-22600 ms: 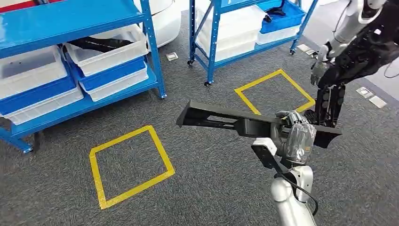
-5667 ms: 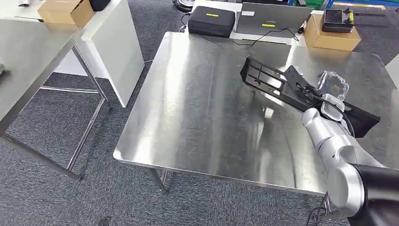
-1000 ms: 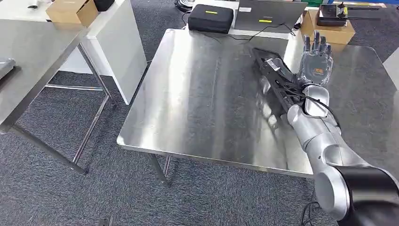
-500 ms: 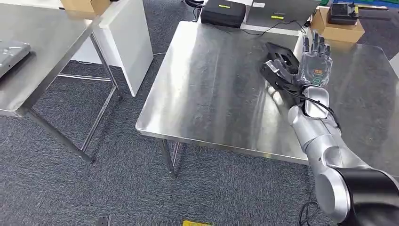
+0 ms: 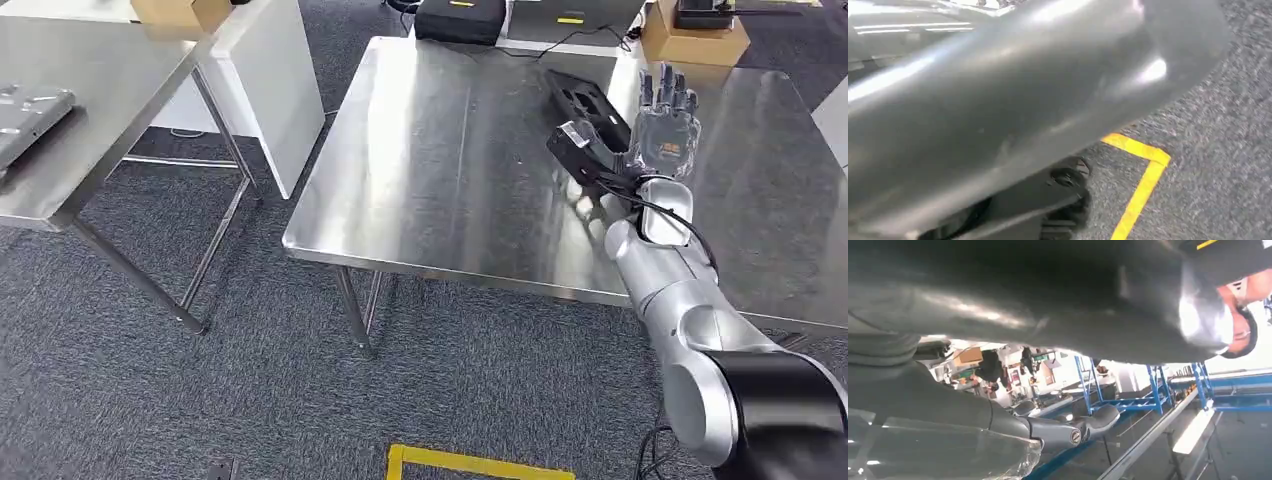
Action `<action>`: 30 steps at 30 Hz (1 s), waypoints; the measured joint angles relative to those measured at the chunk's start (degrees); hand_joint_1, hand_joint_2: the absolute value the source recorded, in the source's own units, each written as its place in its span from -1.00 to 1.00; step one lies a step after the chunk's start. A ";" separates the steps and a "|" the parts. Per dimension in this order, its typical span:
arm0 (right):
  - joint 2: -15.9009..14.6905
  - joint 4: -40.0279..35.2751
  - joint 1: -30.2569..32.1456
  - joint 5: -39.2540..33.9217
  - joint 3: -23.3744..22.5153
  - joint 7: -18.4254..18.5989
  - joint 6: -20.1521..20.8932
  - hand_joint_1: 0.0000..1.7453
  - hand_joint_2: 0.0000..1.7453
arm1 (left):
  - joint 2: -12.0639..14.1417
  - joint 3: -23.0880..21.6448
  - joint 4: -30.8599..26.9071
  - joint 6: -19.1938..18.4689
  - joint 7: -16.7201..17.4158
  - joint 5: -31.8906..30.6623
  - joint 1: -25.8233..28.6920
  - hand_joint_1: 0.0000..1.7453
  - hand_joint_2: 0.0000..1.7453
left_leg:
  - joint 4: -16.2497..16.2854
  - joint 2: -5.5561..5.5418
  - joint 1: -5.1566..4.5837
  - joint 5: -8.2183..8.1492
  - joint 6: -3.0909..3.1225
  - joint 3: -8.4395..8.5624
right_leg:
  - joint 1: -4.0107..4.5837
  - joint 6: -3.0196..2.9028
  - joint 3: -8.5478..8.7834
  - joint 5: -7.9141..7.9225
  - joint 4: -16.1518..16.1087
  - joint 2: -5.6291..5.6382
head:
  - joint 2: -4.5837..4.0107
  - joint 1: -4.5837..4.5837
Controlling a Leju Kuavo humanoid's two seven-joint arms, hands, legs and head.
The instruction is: Take the parts from the cabinet and place them on the table.
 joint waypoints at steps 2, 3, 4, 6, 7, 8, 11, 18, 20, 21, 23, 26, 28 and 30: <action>0.00 0.00 -0.01 0.00 -0.02 0.00 0.00 -1.00 -1.00 | 0.04 0.00 0.00 0.02 0.00 0.00 -0.17 -1.00 -1.00 | -9.57 -0.05 -0.23 -0.52 0.62 6.87 | 0.15 0.68 -0.72 0.68 0.14 -0.01 | -0.02 -0.07; -0.07 0.00 -0.07 0.00 0.00 -0.02 0.00 -1.00 -1.00 | 0.09 0.00 0.00 0.04 -0.04 0.00 -0.21 -1.00 -1.00 | -10.88 -0.17 -0.44 -0.60 0.82 7.25 | 0.19 1.19 -0.82 1.07 0.18 -0.21 | -0.02 0.24; -0.02 0.00 -0.10 0.00 0.00 0.00 0.00 -1.00 -1.00 | 0.09 0.00 0.00 0.07 -0.04 0.00 -0.16 -1.00 -1.00 | -10.76 -0.21 -0.66 -0.42 1.07 6.89 | 0.04 1.63 -0.91 1.60 0.01 -0.26 | -0.02 0.24; 0.15 0.00 0.01 -0.02 0.02 -0.02 0.00 -1.00 -1.00 | 0.13 0.00 0.00 0.11 -0.02 0.00 -0.12 -1.00 -1.00 | -11.10 -0.17 -1.07 0.40 2.18 6.54 | -0.05 2.53 -1.05 2.47 -0.29 -0.23 | -0.02 0.18; 0.09 0.02 0.04 -0.07 0.02 -0.04 0.00 -1.00 -1.00 | 0.02 0.00 0.00 0.11 -0.02 0.00 -0.18 -1.00 -1.00 | -11.88 0.07 -0.46 1.38 3.19 6.41 | -0.28 2.68 -1.57 2.07 -0.14 -0.16 | 0.00 0.13; -0.09 0.02 0.02 -0.17 0.02 -0.20 0.04 -1.00 -1.00 | 0.02 0.00 0.00 0.13 -0.02 0.00 -0.29 -1.00 -1.00 | -12.01 0.23 -0.63 2.00 3.60 5.78 | -0.15 2.26 -2.68 -0.09 1.50 0.05 | 0.00 0.26; -0.07 0.09 0.13 -0.53 0.02 -0.74 0.11 -1.00 -1.00 | -0.02 0.00 0.00 0.31 -0.04 -0.02 -0.33 -1.00 -1.00 | -11.95 0.23 -0.69 3.86 4.18 3.31 | -0.17 1.44 -6.83 -8.36 15.13 0.27 | -0.02 0.72; 0.66 0.00 0.81 -2.74 0.04 -3.00 -0.07 -1.00 -1.00 | -0.37 0.00 0.00 0.87 -0.18 0.35 -0.40 -1.00 -1.00 | -10.97 0.24 -0.84 7.46 2.49 -1.32 | 0.08 3.23 7.49 -6.21 -0.53 0.66 | 0.00 0.92; 0.94 -0.24 2.14 -4.75 0.04 -4.75 -0.28 -1.00 -1.00 | -0.39 0.00 0.00 1.22 -0.26 0.48 -0.30 -1.00 -1.00 | -11.27 0.21 -0.82 8.57 2.04 -1.43 | 0.07 2.59 6.80 -5.81 -0.19 0.65 | -0.02 0.79; 1.38 -0.44 3.08 -5.66 0.04 -5.49 -0.37 -1.00 -1.00 | -0.46 0.02 0.00 1.33 -0.31 0.59 -0.22 -1.00 -1.00 | -11.41 0.20 -0.70 9.10 1.67 -1.45 | 0.24 2.12 6.49 -5.51 0.03 0.63 | 0.00 0.70; 1.90 -0.65 4.31 -6.62 0.02 -6.21 -0.42 -1.00 -1.00 | -0.46 0.07 0.00 1.51 -0.37 0.66 -0.08 -1.00 -1.00 | -10.03 0.04 -0.42 6.28 0.98 -2.72 | -0.35 0.37 5.37 -4.31 -0.16 0.34 | -0.02 0.62; 2.31 -1.42 5.84 -8.08 0.00 -7.32 -0.48 -1.00 -1.00 | -0.52 0.09 0.00 1.73 -0.50 0.98 -0.04 -1.00 -1.00 | 2.67 0.02 -0.28 -3.44 0.26 -6.05 | -0.11 -0.56 3.13 -2.34 -0.08 0.31 | -0.02 0.15; 2.49 -2.41 8.05 -10.59 -0.02 -8.86 -0.48 -1.00 -1.00 | -0.52 0.24 0.00 1.84 -0.77 1.51 0.00 -1.00 -1.00 | 7.10 0.02 -0.29 -3.67 0.32 -5.89 | 0.13 -0.52 1.80 -1.34 -0.02 0.31 | 0.00 0.11; 2.60 -5.67 12.60 -14.98 -0.04 -10.25 -0.48 -1.00 -1.00 | -0.52 0.35 0.00 1.90 -1.27 2.29 0.12 -1.00 -1.00 | 2.56 0.01 -0.34 -0.03 0.96 -1.31 | 0.39 -0.32 0.76 -0.45 -0.01 0.27 | 0.00 0.04</action>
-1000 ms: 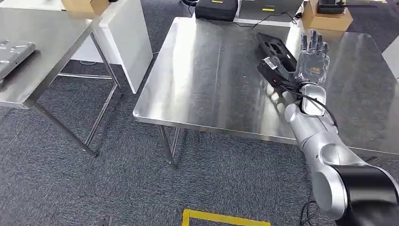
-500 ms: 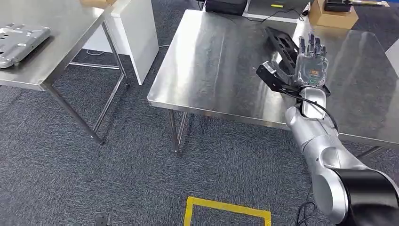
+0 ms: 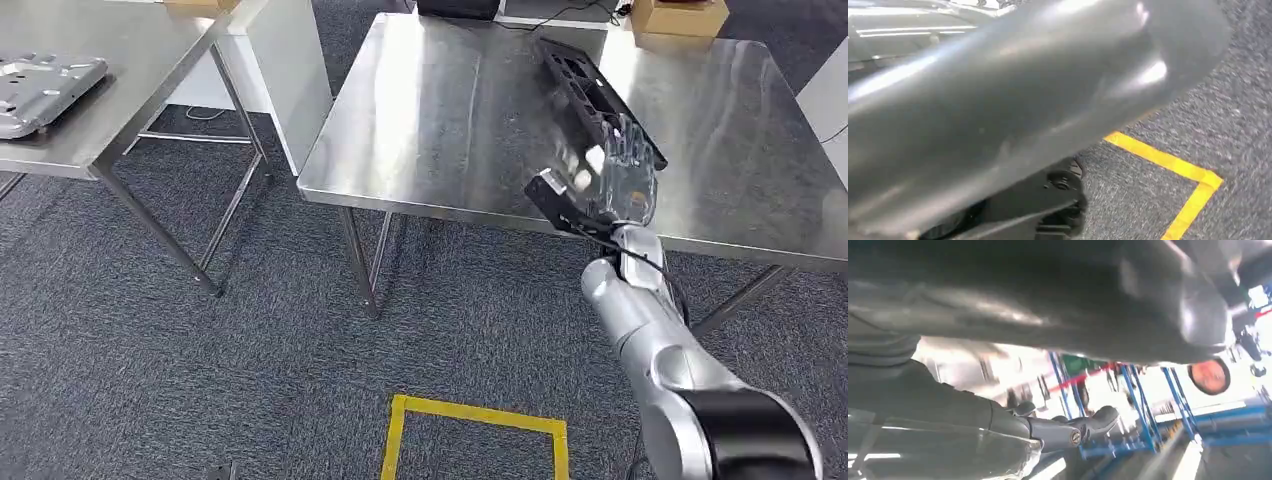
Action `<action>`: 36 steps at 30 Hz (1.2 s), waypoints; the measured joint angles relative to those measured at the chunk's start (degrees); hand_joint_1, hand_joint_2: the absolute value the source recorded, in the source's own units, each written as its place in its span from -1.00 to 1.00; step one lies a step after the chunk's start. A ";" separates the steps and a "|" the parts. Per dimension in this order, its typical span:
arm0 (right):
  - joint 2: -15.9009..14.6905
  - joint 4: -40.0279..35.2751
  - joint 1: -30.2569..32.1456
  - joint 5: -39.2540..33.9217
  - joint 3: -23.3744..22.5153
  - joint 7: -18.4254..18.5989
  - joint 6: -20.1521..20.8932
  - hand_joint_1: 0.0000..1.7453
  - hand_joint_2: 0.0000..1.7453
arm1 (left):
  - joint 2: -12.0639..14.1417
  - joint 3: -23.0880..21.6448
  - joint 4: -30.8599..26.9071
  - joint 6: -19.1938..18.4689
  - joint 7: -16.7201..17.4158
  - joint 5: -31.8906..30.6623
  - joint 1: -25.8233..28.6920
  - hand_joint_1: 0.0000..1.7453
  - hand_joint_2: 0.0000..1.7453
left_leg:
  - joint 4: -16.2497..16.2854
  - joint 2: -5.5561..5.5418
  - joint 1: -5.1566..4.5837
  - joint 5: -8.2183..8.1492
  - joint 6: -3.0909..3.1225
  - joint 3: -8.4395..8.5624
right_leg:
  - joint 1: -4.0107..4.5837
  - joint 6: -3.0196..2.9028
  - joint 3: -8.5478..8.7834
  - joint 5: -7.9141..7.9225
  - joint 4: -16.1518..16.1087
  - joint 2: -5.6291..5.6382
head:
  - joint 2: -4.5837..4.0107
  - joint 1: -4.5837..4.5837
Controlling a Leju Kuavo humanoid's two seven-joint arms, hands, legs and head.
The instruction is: Take the parts from the cabinet and place them on the table.
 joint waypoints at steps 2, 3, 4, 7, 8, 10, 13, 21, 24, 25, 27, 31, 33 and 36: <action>0.15 -4.52 5.98 -4.35 -0.02 -0.61 -0.02 -1.00 -1.00 | 0.06 0.46 0.00 0.09 -0.39 0.61 -0.01 -1.00 -1.00 | -9.75 -0.27 -0.21 0.52 1.07 7.31 | 0.08 0.27 -0.46 0.65 0.02 -0.13 | 0.00 0.00; 0.40 -7.10 9.55 -6.51 -0.19 -0.85 -0.04 -1.00 -1.00 | 0.07 0.57 0.00 0.13 -0.57 0.83 0.03 -1.00 -1.00 | -13.21 -0.38 -0.49 -0.80 1.32 9.63 | 0.48 0.66 -0.66 0.94 0.03 -0.29 | -0.02 0.04; 0.62 -9.21 13.24 -8.07 -0.37 -0.94 -0.04 -1.00 -1.00 | 0.02 0.68 0.00 0.18 -0.74 1.18 0.11 -1.00 -1.00 | -13.89 -0.38 -0.60 -0.90 1.34 9.69 | 0.39 1.03 -0.65 1.21 -0.05 -0.61 | -0.02 0.22; 1.31 -14.24 21.07 -9.28 -0.83 -1.05 -0.04 -1.00 -1.00 | -0.02 0.90 0.00 0.26 -0.87 1.36 0.62 -1.00 -1.00 | -14.71 -0.20 -0.86 0.37 2.61 9.09 | 0.33 2.20 -1.19 2.24 -0.11 -0.56 | -0.02 0.13; 1.33 -15.14 22.50 -9.43 -1.07 -1.05 -0.04 -1.00 -1.00 | -0.11 0.92 0.00 0.26 -0.87 1.36 0.55 -1.00 -1.00 | -15.02 0.23 -0.70 1.10 2.84 8.65 | 0.06 1.98 -1.89 0.59 0.98 -0.29 | 0.00 0.06; 1.29 -16.61 24.35 -9.81 -1.57 -0.96 -0.04 -1.00 -1.00 | -0.09 0.92 0.00 0.28 -0.92 1.38 0.58 -1.00 -1.00 | -15.02 0.26 -0.68 2.33 3.51 7.07 | 0.02 1.21 -4.03 -5.41 7.03 -0.02 | 0.00 0.68; 1.62 -18.40 28.34 -12.57 -2.58 1.93 0.39 -1.00 -1.00 | -0.13 1.14 0.00 0.61 -1.71 1.81 0.67 -1.00 -1.00 | -14.96 0.29 -0.67 4.44 3.46 4.25 | -0.05 1.91 -5.44 -9.48 17.65 0.04 | 0.00 0.85; 3.70 -4.69 35.36 -23.75 -15.55 2.51 0.07 -1.00 -1.00 | -0.85 1.31 0.00 1.55 -3.85 0.94 1.70 -1.00 -1.00 | -14.73 0.58 -0.84 8.93 1.27 0.63 | 0.37 1.37 8.96 -7.29 -2.00 0.21 | 0.00 0.28; 3.72 0.49 36.11 -24.54 -19.59 2.01 0.04 -1.00 -1.00 | -0.98 1.31 0.00 2.03 -3.52 0.90 1.88 -1.00 -1.00 | -12.17 0.37 -0.38 4.22 -0.01 -0.72 | -0.12 -0.90 7.39 -5.40 -2.19 -0.06 | 0.00 0.22; 3.76 1.76 36.15 -24.49 -20.40 2.08 0.02 -1.00 -1.00 | -1.09 1.31 0.02 2.08 -3.48 0.88 1.85 -1.00 -1.00 | -8.01 0.24 -0.29 -0.18 -0.40 -1.81 | -0.09 -1.14 6.58 -4.66 -2.18 -0.01 | 0.00 -0.13; 3.80 4.19 36.15 -23.79 -21.58 4.68 0.04 -1.00 -1.00 | -1.18 1.29 0.02 2.05 -3.37 0.61 1.68 -1.00 -1.00 | 0.71 0.20 -0.24 -5.26 -0.83 -3.61 | 0.06 -1.13 5.44 -3.36 -2.10 0.03 | 0.00 -0.18; 4.18 9.14 37.79 -23.88 -24.06 11.42 1.66 -1.00 -1.00 | -1.57 1.25 0.02 2.58 -2.67 0.48 1.57 -1.00 -1.00 | -2.21 0.19 -0.20 0.26 -0.28 3.30 | 0.18 -0.47 2.21 -1.58 -1.03 -0.14 | 0.00 -0.18; 5.01 10.79 38.52 -24.96 -25.33 13.69 3.61 -1.00 -1.00 | -1.57 1.14 0.00 3.06 -2.49 0.39 1.07 -1.00 -1.00 | -12.54 -0.29 -0.42 -1.72 0.67 10.57 | 0.25 -0.20 1.34 -1.06 -0.39 -0.11 | -0.02 -0.18; 6.28 12.71 39.69 -25.37 -26.82 16.18 6.50 -1.00 -1.00 | -1.81 1.01 0.02 3.72 -0.45 0.33 0.29 -1.00 -1.00 | -15.40 -0.30 -1.03 -2.47 1.31 11.56 | 0.17 0.91 0.90 -0.05 -0.51 -0.41 | 0.00 -0.22</action>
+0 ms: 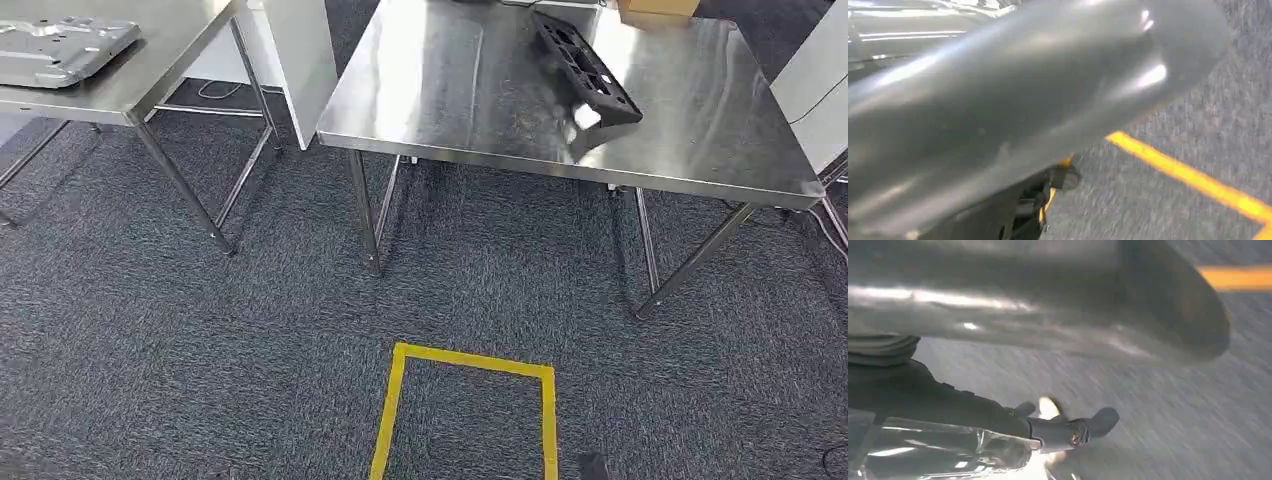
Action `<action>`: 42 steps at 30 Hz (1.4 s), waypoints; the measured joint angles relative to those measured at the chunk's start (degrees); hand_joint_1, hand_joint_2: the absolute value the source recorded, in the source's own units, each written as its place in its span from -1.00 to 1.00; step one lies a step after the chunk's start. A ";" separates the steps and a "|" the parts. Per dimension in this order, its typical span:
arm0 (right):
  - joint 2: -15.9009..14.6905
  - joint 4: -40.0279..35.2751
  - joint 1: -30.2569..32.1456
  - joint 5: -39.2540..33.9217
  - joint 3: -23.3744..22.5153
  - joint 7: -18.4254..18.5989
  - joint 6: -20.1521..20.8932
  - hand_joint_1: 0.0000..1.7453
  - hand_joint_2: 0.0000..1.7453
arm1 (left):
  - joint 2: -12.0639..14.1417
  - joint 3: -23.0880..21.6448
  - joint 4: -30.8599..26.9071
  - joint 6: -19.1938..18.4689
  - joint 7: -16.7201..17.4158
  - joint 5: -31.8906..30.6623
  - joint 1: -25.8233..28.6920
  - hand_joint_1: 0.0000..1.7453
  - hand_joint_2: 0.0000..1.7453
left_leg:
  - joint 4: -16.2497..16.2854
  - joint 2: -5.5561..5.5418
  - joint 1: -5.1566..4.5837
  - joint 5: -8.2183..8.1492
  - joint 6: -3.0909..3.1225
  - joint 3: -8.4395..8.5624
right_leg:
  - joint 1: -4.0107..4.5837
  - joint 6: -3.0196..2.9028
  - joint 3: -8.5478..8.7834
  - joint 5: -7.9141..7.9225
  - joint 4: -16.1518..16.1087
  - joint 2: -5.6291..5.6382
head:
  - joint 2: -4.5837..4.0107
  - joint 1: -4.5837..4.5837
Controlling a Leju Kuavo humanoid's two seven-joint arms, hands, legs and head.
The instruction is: Take the parts from the cabinet and place them on the table.
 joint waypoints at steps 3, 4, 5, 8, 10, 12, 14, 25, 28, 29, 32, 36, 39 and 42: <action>0.96 1.51 0.73 1.77 -0.33 4.15 4.39 -1.00 -1.00 | -0.28 -0.11 0.02 1.07 2.64 0.15 -1.01 -1.00 -1.00 | -1.13 -0.23 0.49 2.09 1.51 -1.24 | -0.04 0.37 -1.62 -1.76 2.17 0.20 | 0.00 0.18; 1.29 1.92 0.86 2.71 -0.30 5.38 5.49 -1.00 -1.00 | -0.35 -0.15 0.02 1.20 3.32 0.17 -1.43 -1.00 -1.00 | -1.10 -0.39 0.47 2.70 1.94 -1.84 | -0.11 -0.13 -2.99 -4.50 5.82 0.38 | -0.02 0.42; 1.40 2.34 0.95 3.89 -0.30 6.89 6.88 -1.00 -1.00 | -0.41 -0.17 0.02 1.33 3.93 0.17 -1.65 -1.00 -1.00 | -1.09 -0.58 0.42 3.21 1.90 -2.48 | -0.14 -0.43 -4.60 -7.13 10.46 0.49 | -0.02 0.61; 1.99 3.19 1.26 6.30 0.13 9.24 9.53 -1.00 -1.00 | -0.44 -0.18 0.04 1.31 5.07 0.24 -1.72 -1.00 -1.00 | -0.93 -1.36 0.40 4.61 1.57 -4.38 | -0.25 0.25 -5.67 -10.38 17.83 0.59 | 0.00 0.59; 2.36 3.63 1.33 9.05 1.49 11.30 12.70 -1.00 -1.00 | -0.59 -0.17 0.11 0.92 6.05 0.42 -1.86 -1.00 -1.00 | -0.62 -2.37 0.47 5.31 1.12 -4.92 | -0.53 1.29 0.22 -8.04 9.71 0.93 | -0.02 0.63; 2.58 3.80 1.23 11.94 3.24 12.87 16.33 -1.00 -1.00 | -0.83 -0.18 0.20 0.39 6.95 0.79 -2.22 -1.00 -1.00 | 0.36 -3.44 0.59 5.75 0.58 -5.97 | -1.00 1.38 6.72 -6.60 -1.43 4.82 | -0.02 0.72; 3.17 4.11 1.02 12.96 4.81 13.81 19.32 -1.00 -1.00 | -0.96 -0.17 0.22 0.30 7.60 0.91 -2.54 -1.00 -1.00 | 0.69 -4.07 0.34 6.18 -0.16 -6.75 | -0.62 0.44 6.22 -6.28 -1.09 3.79 | -0.02 0.59; 4.52 4.43 -0.35 15.69 9.73 15.19 24.87 -1.00 -1.00 | -2.43 -0.07 0.61 2.14 11.30 2.12 -3.17 -1.00 -1.00 | 12.12 0.86 1.23 0.71 -2.61 -10.05 | -0.44 -1.74 5.28 -4.87 -0.76 -3.98 | -0.02 -0.26; 4.65 4.48 -0.64 15.85 9.90 15.49 25.15 -1.00 -1.00 | -2.60 -0.07 0.66 2.12 12.00 2.01 -3.75 -1.00 -1.00 | 1.14 5.87 0.29 3.11 -1.79 -3.90 | 0.40 -1.29 5.28 -5.12 -0.54 -5.49 | 0.00 -0.48; 4.63 4.52 -0.66 15.87 10.06 15.82 25.50 -1.00 -1.00 | -2.82 -0.07 0.66 2.12 12.50 1.90 -3.78 -1.00 -1.00 | 1.21 4.87 0.41 3.35 -1.21 -4.26 | 0.43 -1.02 5.20 -5.05 -0.54 -5.84 | -0.02 -0.17; 4.61 4.54 -0.54 16.00 10.21 15.93 26.38 -1.00 -1.00 | -3.15 -0.07 0.92 1.48 13.81 1.51 -3.52 -1.00 -1.00 | 0.82 2.82 0.18 3.78 -0.07 -4.79 | 0.56 -0.01 5.62 -5.16 -0.68 -7.88 | 0.00 -0.09; 4.39 4.72 0.83 15.56 10.23 14.60 27.20 -1.00 -1.00 | -4.22 -0.07 0.98 1.68 15.25 0.81 -3.51 -1.00 -1.00 | 0.54 -0.09 0.51 4.68 1.27 -5.40 | -0.05 -0.86 -0.84 -12.17 12.75 0.06 | 0.00 0.70; 4.26 4.85 1.94 15.65 10.21 13.81 27.49 -1.00 -1.00 | -4.66 -0.09 1.03 1.92 15.19 -0.07 -2.89 -1.00 -1.00 | 0.61 -2.89 0.33 4.89 1.39 -5.60 | -0.05 -0.10 -3.18 -12.35 17.14 0.73 | 0.00 0.79; 4.02 4.94 2.08 15.82 10.21 14.22 28.25 -1.00 -1.00 | -4.94 -0.35 1.09 1.75 15.47 -1.20 -2.62 -1.00 -1.00 | 1.09 -5.23 0.40 4.97 1.13 -5.62 | -0.44 1.18 3.44 -5.80 2.47 3.50 | 0.00 0.87</action>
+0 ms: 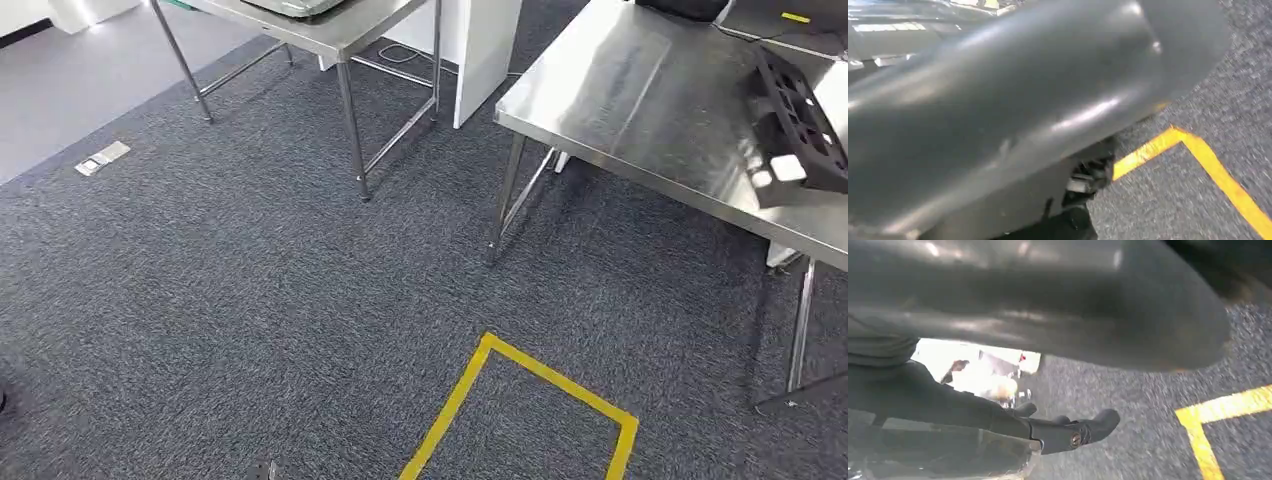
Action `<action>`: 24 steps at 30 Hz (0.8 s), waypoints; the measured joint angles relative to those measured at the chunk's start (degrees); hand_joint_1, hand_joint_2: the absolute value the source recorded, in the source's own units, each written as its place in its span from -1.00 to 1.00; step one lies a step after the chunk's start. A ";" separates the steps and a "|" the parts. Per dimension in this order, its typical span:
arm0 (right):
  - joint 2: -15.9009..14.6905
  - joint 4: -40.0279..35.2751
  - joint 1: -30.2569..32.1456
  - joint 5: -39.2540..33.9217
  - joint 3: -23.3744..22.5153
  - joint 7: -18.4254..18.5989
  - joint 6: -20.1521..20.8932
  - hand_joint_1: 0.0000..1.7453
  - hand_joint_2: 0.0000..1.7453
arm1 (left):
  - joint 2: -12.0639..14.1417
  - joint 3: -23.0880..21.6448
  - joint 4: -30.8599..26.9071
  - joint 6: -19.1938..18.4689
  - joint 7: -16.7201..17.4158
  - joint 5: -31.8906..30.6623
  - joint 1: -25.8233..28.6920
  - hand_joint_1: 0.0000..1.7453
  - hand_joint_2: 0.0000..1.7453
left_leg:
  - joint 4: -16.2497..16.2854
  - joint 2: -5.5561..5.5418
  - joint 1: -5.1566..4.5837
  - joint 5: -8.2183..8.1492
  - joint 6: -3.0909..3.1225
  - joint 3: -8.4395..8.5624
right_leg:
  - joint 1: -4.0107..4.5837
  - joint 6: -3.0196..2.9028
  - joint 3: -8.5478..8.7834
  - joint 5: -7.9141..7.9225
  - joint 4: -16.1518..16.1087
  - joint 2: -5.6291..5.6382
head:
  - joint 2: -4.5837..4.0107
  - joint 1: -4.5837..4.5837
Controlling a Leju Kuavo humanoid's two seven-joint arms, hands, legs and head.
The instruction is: Take the parts from the cabinet and place them on the table.
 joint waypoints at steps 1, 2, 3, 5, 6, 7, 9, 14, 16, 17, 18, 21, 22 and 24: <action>-0.07 0.13 0.25 -0.04 0.00 0.42 0.46 -1.00 -1.00 | -0.15 0.00 0.02 0.00 0.00 0.00 0.00 -1.00 -1.00 | 0.34 -0.58 -0.17 -0.05 -0.36 -0.22 | -0.21 -0.45 0.54 0.01 -1.75 2.60 | 0.00 0.09; -0.02 0.17 0.27 -0.09 0.00 0.77 0.79 -1.00 -1.00 | -0.33 0.00 0.02 0.09 0.00 0.22 -0.01 -1.00 -1.00 | 0.45 -1.06 -0.43 -0.05 -0.64 -0.53 | -0.06 -1.10 0.38 0.38 -2.07 1.65 | 0.00 0.17; 0.00 0.17 0.25 -0.02 0.00 1.01 0.92 -1.00 -1.00 | -0.41 0.00 0.02 0.26 -0.02 0.37 0.00 -1.00 -1.00 | 0.41 -1.39 -0.43 0.14 -0.94 -0.75 | 0.18 -1.30 0.79 0.50 -1.94 1.29 | 0.00 0.04; -0.09 0.17 0.30 0.83 0.04 1.18 1.45 -1.00 -1.00 | -0.55 0.02 0.07 0.66 -0.26 1.51 0.09 -1.00 -1.00 | 0.36 -2.64 -0.24 0.61 -1.71 -1.17 | 0.13 -1.90 0.78 0.90 -2.01 0.01 | 0.00 -0.11; 0.02 0.17 0.38 1.51 0.26 0.68 1.88 -1.00 -1.00 | -0.63 0.04 0.09 0.81 -0.53 1.68 0.14 -1.00 -1.00 | 1.06 -1.43 -0.15 -0.01 -1.79 -1.41 | -0.26 -2.27 0.80 1.15 -2.16 -0.90 | -0.02 0.04; -0.07 0.17 0.36 2.21 0.72 -0.10 2.27 -1.00 -1.00 | -0.92 0.04 0.13 1.01 -0.79 1.88 0.15 -1.00 -1.00 | 3.59 2.46 -0.51 -2.10 -2.26 -2.53 | -0.17 -2.65 0.68 1.19 -2.17 -1.63 | 0.00 -0.91; -0.04 0.17 0.40 2.62 1.05 -0.52 2.65 -1.00 -1.00 | -1.18 0.04 0.18 1.16 -1.03 1.88 0.11 -1.00 -1.00 | 12.24 4.81 -0.18 -6.80 -2.90 -6.49 | -0.01 -2.80 0.59 1.09 -2.16 -3.22 | -0.02 -1.16; -0.33 0.17 0.54 2.84 1.33 -0.59 2.69 -1.00 -1.00 | -1.16 0.04 0.18 1.27 -1.14 1.88 0.15 -1.00 -1.00 | 19.06 5.28 0.18 -8.76 -3.35 -9.45 | 0.02 -2.84 0.47 1.03 -2.15 -5.55 | -0.02 -1.31; -0.35 0.17 0.54 2.86 1.36 -0.61 2.69 -1.00 -1.00 | -1.16 0.04 0.18 1.29 -1.14 1.88 0.15 -1.00 -1.00 | 18.97 5.29 0.20 -8.65 -3.35 -9.38 | 0.02 -2.84 0.47 1.03 -2.15 -5.66 | -0.02 -1.31; -0.35 0.17 0.54 2.86 1.38 -0.61 2.71 -1.00 -1.00 | -1.16 0.04 0.18 1.31 -1.14 1.88 0.15 -1.00 -1.00 | 18.84 5.30 0.21 -8.52 -3.36 -9.30 | 0.02 -2.84 0.48 1.03 -2.15 -5.76 | 0.00 -1.31; -0.35 0.17 0.53 2.86 1.44 -0.74 2.74 -1.00 -1.00 | -1.16 0.04 0.18 1.36 -1.14 1.88 0.16 -1.00 -1.00 | 16.88 5.49 0.27 -7.15 -3.35 -8.20 | 0.02 -2.83 0.49 1.02 -2.15 -6.40 | 0.00 -1.36; -0.33 0.17 0.76 0.46 1.35 -1.05 2.60 -1.00 -1.00 | -1.62 0.02 0.22 1.62 0.00 0.48 0.03 -1.00 -1.00 | 0.58 8.94 -0.57 -1.76 -1.90 0.59 | 0.71 -1.90 0.96 0.53 -2.10 -9.90 | 0.00 -0.90; -0.31 0.17 0.82 0.09 1.27 -1.05 2.41 -1.00 -1.00 | -1.66 0.02 0.22 1.42 0.13 0.24 0.01 -1.00 -1.00 | 0.41 8.03 -0.77 -1.58 -1.43 0.45 | 0.70 -1.57 1.20 0.60 -2.31 -10.75 | 0.00 -0.92; -0.29 0.17 1.13 -0.13 1.07 -1.38 2.19 -1.00 -1.00 | -1.99 0.00 0.24 0.94 0.17 -0.07 -0.10 -1.00 -1.00 | -0.25 6.70 -0.15 -0.84 -0.46 0.76 | 0.39 -1.15 0.32 -1.02 -0.37 -6.69 | 0.00 -0.68</action>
